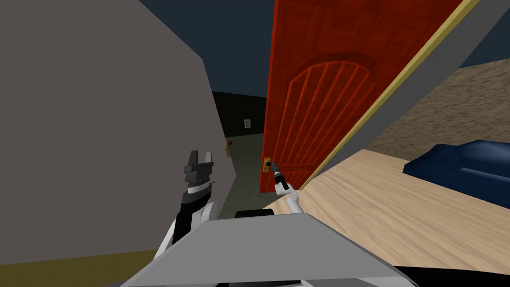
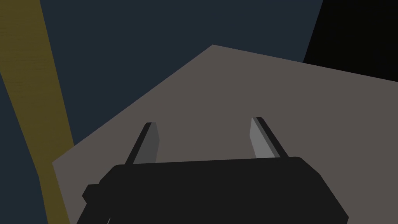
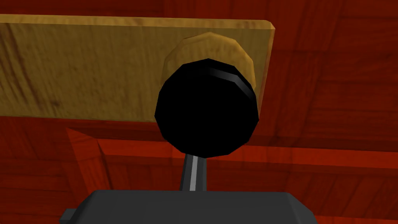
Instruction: Push the door open
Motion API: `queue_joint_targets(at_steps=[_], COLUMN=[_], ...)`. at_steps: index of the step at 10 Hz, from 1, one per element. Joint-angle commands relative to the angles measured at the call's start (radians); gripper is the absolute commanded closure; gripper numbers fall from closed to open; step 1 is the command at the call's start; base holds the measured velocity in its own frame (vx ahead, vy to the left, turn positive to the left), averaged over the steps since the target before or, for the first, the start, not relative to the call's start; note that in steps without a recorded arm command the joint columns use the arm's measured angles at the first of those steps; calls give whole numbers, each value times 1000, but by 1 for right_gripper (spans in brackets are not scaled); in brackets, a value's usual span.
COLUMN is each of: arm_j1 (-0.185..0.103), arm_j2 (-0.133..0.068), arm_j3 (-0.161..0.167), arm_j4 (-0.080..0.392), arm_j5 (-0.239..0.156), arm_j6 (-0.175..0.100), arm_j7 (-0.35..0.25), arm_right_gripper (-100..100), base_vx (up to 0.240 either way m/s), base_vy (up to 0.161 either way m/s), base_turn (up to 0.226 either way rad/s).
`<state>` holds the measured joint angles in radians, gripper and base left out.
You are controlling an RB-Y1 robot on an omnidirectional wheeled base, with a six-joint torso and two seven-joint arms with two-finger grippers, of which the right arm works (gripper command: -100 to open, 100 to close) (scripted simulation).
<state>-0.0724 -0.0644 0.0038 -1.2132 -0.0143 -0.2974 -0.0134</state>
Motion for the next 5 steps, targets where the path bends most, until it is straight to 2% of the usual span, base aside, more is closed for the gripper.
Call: queue_joint_targets(at_steps=[1, 2, 5], arm_j1=[4, 7, 16], arm_j2=[-2, -2, 9], arm_j3=[5, 7, 17], arm_j4=[-3, -6, -17], arm_j5=[0, 0, -2], arm_j6=[2, 3, 7], arm_j7=[-3, -4, -7], arm_right_gripper=[-100, -100, -100], base_vx=[-163, -168, -236], base_vy=[36, 30, 36], base_turn=[15, -2, -19])
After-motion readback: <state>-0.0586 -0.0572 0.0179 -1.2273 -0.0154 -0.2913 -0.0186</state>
